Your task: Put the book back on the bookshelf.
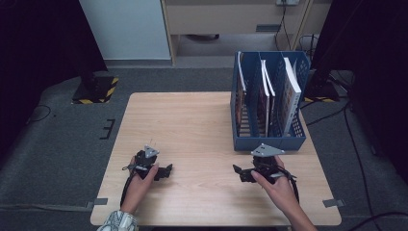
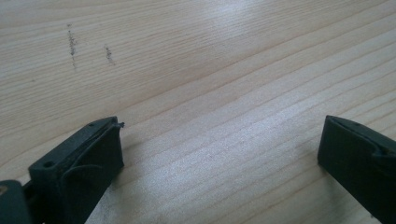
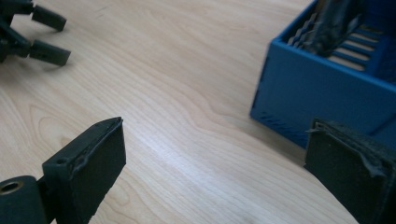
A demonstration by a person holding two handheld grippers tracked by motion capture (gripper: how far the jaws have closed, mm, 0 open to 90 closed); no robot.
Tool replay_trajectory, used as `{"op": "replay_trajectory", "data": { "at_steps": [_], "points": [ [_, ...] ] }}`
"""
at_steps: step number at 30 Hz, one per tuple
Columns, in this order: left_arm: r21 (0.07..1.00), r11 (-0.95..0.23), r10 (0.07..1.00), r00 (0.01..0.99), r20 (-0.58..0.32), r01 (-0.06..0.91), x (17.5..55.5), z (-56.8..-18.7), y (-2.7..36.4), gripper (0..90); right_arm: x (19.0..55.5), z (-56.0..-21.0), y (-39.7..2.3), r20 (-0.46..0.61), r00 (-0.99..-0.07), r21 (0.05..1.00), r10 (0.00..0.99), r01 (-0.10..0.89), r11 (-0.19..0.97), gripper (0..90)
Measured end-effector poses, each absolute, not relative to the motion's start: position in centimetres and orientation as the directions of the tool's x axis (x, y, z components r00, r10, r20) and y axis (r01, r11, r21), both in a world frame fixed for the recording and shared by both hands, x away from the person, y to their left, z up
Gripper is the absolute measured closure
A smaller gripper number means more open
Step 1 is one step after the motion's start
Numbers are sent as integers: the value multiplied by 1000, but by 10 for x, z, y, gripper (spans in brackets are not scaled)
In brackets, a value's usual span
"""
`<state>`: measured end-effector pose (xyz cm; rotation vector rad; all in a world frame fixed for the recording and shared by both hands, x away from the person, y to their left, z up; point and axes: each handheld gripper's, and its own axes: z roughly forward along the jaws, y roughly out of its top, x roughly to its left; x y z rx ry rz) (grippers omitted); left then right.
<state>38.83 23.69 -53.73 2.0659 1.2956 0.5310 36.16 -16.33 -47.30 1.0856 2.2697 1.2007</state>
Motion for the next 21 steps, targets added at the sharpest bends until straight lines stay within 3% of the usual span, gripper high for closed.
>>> {"op": "replay_trajectory", "data": {
  "at_steps": [21],
  "points": [
    [697,-316,900,437,4,644,388,-537,237,0,369,-506,-103,47,-747,743,663,469,477,70]
  ]
}}
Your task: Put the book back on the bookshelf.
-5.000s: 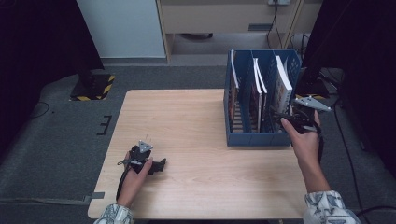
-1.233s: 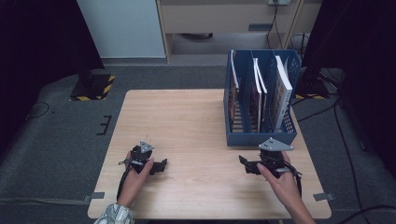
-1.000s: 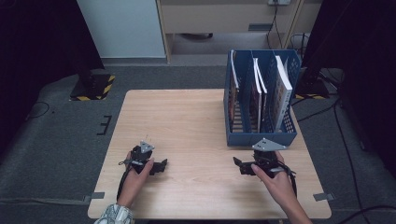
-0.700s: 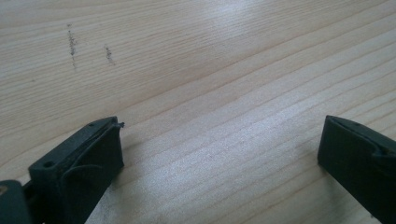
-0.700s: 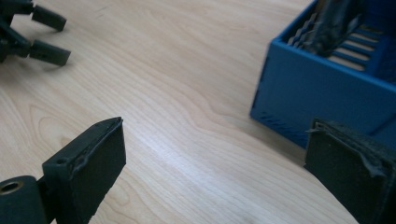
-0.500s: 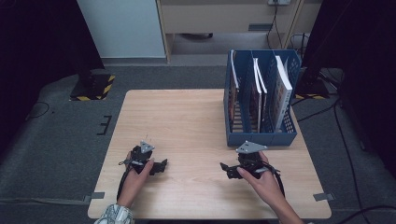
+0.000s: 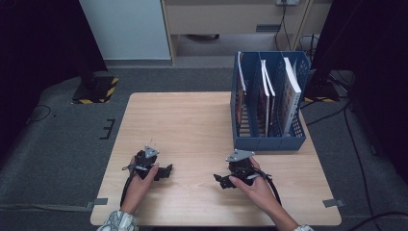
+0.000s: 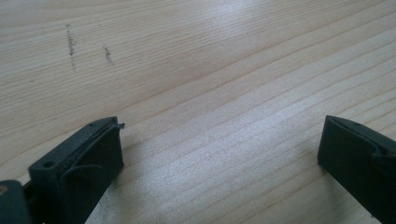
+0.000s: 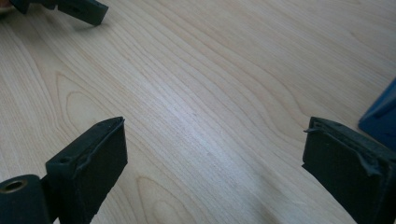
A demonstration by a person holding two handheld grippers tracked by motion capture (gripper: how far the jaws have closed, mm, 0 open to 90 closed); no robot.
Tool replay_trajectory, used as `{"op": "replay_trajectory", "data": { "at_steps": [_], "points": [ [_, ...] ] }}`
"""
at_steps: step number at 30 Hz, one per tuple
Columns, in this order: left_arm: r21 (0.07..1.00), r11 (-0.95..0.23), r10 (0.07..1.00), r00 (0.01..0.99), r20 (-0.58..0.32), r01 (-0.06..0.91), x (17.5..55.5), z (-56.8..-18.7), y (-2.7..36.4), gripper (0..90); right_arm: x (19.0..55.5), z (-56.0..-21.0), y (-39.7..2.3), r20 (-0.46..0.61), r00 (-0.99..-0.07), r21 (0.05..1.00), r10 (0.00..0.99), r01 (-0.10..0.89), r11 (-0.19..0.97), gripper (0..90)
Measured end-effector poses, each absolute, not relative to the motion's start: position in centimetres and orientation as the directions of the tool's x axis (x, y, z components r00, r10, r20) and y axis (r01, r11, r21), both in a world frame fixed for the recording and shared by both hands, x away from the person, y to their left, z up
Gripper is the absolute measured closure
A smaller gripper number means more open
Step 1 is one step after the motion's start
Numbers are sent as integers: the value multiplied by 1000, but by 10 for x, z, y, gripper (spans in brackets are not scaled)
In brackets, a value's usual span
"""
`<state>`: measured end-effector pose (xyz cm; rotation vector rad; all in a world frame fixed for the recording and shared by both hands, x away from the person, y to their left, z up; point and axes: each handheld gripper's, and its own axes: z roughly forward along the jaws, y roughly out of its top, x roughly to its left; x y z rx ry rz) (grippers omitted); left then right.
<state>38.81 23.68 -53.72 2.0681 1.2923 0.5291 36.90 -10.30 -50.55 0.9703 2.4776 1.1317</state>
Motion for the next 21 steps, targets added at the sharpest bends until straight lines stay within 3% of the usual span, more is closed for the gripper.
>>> {"op": "replay_trajectory", "data": {
  "at_steps": [21],
  "points": [
    [696,-317,899,438,4,644,388,-537,237,0,403,-519,-64,101,-741,719,664,516,466,76]
  ]
}}
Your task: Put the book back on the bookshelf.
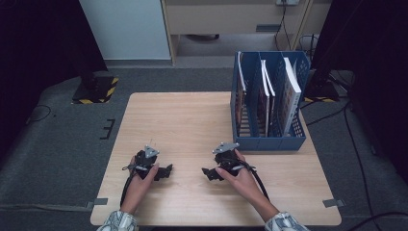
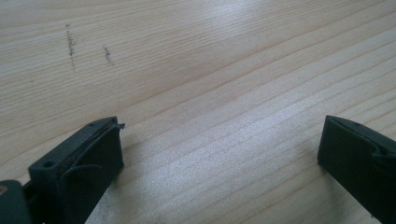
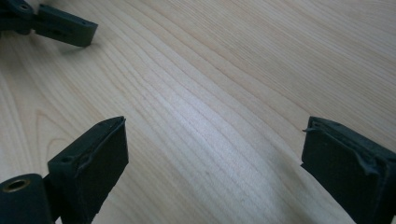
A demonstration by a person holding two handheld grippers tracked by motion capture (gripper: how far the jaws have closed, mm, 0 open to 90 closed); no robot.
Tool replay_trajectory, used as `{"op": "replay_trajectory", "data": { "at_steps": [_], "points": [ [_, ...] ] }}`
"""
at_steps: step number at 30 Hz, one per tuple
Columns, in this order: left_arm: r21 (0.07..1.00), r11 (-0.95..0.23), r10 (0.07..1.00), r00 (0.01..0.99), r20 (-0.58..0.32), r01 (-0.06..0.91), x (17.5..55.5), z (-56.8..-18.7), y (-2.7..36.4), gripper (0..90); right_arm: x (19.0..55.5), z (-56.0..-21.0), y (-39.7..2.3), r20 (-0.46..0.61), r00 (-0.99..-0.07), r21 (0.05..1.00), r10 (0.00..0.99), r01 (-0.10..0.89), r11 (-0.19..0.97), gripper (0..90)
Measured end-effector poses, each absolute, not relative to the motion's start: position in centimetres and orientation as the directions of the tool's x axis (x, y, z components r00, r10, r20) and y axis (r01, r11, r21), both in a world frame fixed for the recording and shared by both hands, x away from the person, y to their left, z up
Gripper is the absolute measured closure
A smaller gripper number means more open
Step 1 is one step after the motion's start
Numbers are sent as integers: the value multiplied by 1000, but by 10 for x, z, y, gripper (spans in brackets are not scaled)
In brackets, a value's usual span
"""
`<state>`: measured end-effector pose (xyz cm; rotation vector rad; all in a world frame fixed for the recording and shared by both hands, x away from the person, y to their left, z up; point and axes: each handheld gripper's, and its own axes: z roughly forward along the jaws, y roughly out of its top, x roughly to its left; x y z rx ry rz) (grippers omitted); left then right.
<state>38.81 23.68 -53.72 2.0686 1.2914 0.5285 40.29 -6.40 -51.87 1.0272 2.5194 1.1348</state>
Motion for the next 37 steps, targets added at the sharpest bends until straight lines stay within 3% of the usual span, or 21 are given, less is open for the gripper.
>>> {"op": "replay_trajectory", "data": {
  "at_steps": [13,23,37],
  "points": [
    [696,-318,898,440,4,643,388,-537,237,0,415,-532,-55,107,-698,695,708,561,449,75],
    [696,-319,898,441,4,643,388,-537,237,0,409,-538,-47,9,-699,711,715,507,487,53],
    [696,-321,897,443,5,642,388,-537,237,0,398,-539,-62,7,-675,710,737,523,472,25]
  ]
}}
